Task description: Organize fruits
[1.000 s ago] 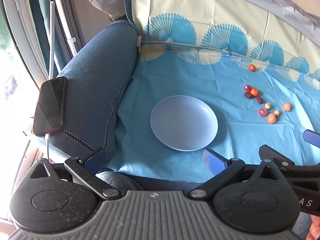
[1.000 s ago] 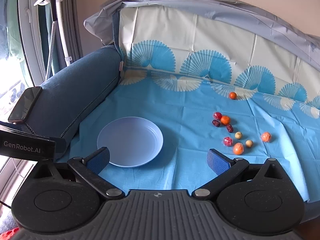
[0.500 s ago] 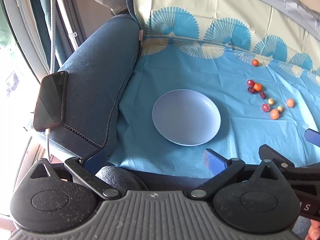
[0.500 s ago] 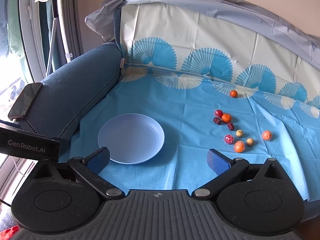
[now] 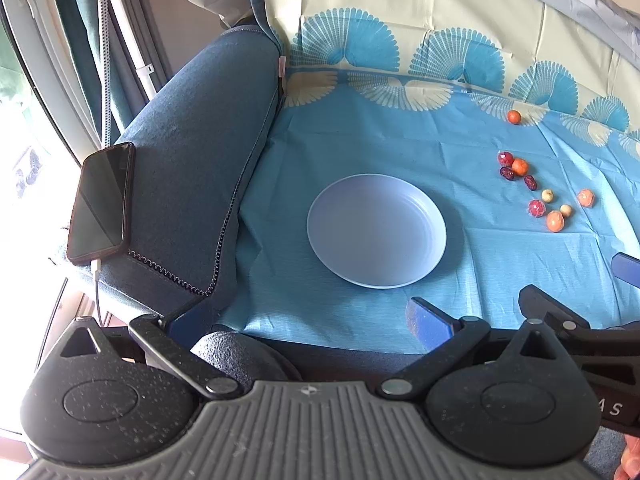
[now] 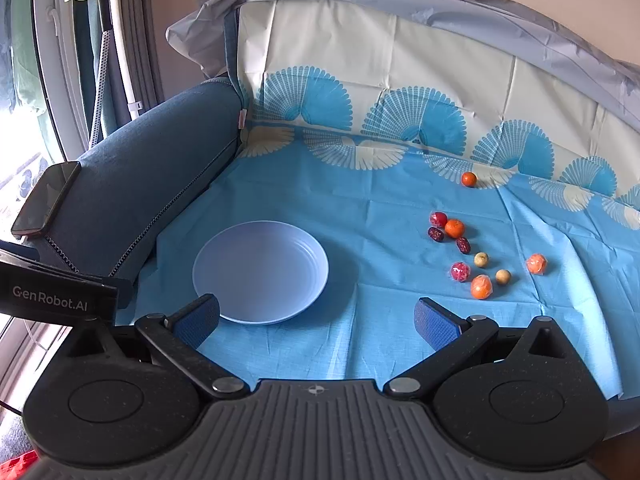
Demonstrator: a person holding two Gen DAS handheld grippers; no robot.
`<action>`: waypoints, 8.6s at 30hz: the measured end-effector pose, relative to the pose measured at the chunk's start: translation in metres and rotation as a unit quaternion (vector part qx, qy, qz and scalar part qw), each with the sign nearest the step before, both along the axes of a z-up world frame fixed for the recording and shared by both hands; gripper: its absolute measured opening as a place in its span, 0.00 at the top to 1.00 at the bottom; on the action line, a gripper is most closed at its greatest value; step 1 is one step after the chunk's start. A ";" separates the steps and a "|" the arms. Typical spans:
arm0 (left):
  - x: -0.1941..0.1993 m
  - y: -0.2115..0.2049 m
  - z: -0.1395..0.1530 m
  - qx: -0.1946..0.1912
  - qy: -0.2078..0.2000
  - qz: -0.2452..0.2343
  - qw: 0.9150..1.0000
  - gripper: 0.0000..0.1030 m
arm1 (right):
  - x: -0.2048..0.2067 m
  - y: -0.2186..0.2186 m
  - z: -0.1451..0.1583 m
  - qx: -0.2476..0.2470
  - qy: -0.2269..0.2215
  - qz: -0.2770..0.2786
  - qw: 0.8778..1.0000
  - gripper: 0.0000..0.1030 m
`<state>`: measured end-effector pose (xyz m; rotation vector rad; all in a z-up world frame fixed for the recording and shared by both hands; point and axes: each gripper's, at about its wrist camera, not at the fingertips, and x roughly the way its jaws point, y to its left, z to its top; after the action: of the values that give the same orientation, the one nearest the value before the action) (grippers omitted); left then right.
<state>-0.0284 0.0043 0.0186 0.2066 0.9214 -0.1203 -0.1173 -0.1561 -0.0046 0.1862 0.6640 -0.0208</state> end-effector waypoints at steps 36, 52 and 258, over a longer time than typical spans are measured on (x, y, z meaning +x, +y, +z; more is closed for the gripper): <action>0.012 -0.002 -0.009 0.025 0.018 0.009 0.999 0.00 | 0.013 0.000 -0.014 0.036 0.011 0.013 0.999 0.00; 0.058 -0.082 -0.047 0.016 0.068 -0.038 0.997 0.00 | 0.038 -0.122 -0.110 0.042 0.028 -0.199 0.979 0.00; -0.046 0.017 -0.005 -0.046 -0.075 -0.012 0.996 0.00 | -0.048 0.005 -0.012 0.045 -0.034 -0.020 0.998 0.01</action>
<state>-0.0744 0.0209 0.0134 0.1397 0.7619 -0.1662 -0.1656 -0.1513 -0.0168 0.2862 0.5931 -0.0222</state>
